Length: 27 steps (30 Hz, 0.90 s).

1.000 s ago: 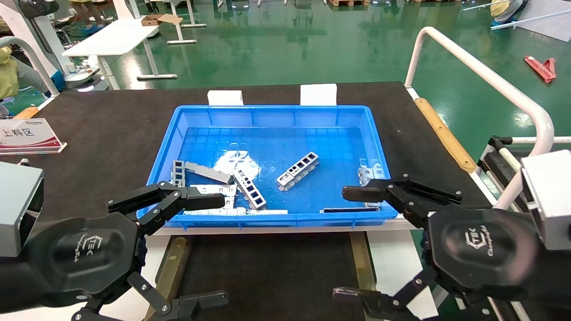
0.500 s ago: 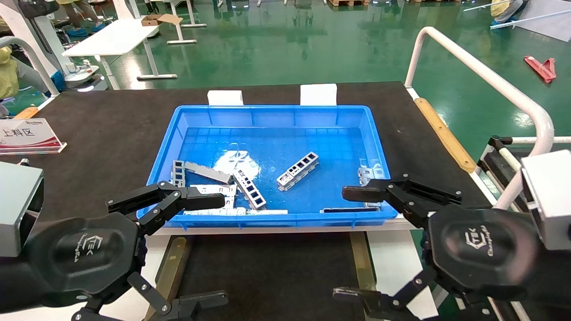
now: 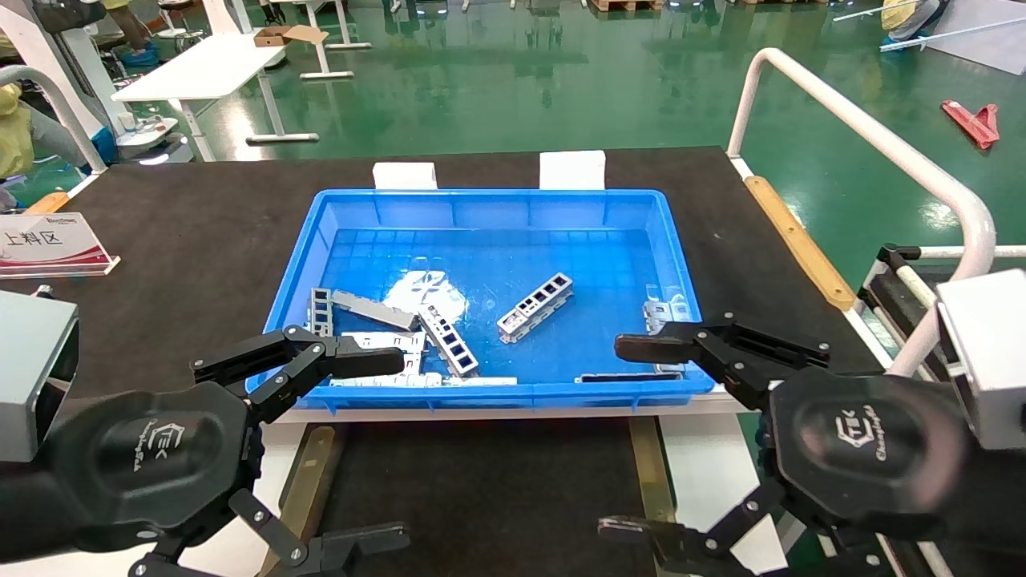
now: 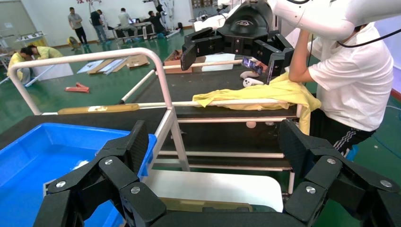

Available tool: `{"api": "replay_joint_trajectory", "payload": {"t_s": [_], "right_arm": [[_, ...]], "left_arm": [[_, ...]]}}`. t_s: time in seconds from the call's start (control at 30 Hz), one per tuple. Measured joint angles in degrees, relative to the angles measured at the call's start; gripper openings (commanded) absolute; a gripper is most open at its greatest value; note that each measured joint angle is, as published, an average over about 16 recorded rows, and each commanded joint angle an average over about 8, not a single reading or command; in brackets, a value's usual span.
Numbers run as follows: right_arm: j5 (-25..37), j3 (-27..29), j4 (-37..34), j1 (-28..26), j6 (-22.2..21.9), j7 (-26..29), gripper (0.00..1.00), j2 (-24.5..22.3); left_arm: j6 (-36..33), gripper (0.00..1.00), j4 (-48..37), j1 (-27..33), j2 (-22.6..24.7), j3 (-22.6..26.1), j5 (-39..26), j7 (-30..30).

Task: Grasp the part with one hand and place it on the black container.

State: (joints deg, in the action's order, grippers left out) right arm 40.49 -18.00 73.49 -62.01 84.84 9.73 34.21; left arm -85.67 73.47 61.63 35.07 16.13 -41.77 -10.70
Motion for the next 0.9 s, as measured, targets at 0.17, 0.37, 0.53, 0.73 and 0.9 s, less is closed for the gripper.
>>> {"api": "replay_joint_trajectory", "payload": {"t_s": [0.17,0.37,0.53,0.73,0.9], "right_arm": [[0.0,0.0,0.0,0.0,0.0,0.0,1.0,0.0],[0.0,-0.01,-0.02,-0.01,0.01,-0.01,1.0,0.0],[-0.01,-0.02,-0.03,-0.02,0.02,-0.02,1.0,0.01],[-0.01,-0.04,-0.05,-0.03,0.02,-0.03,1.0,0.0],[-0.02,-0.05,-0.06,-0.04,0.02,-0.03,1.0,0.0]], "left_arm": [[0.02,1.0,-0.02,-0.01,0.01,0.0,0.0,0.01],[0.19,1.0,-0.14,-0.13,0.19,0.07,-0.11,0.13],[0.57,1.0,-0.31,-0.18,0.6,0.28,-0.54,0.36],[1.7,1.0,-0.88,0.21,1.64,0.9,-2.15,0.88],[3.49,1.0,-1.93,1.17,3.29,1.81,-4.62,1.56]]}}
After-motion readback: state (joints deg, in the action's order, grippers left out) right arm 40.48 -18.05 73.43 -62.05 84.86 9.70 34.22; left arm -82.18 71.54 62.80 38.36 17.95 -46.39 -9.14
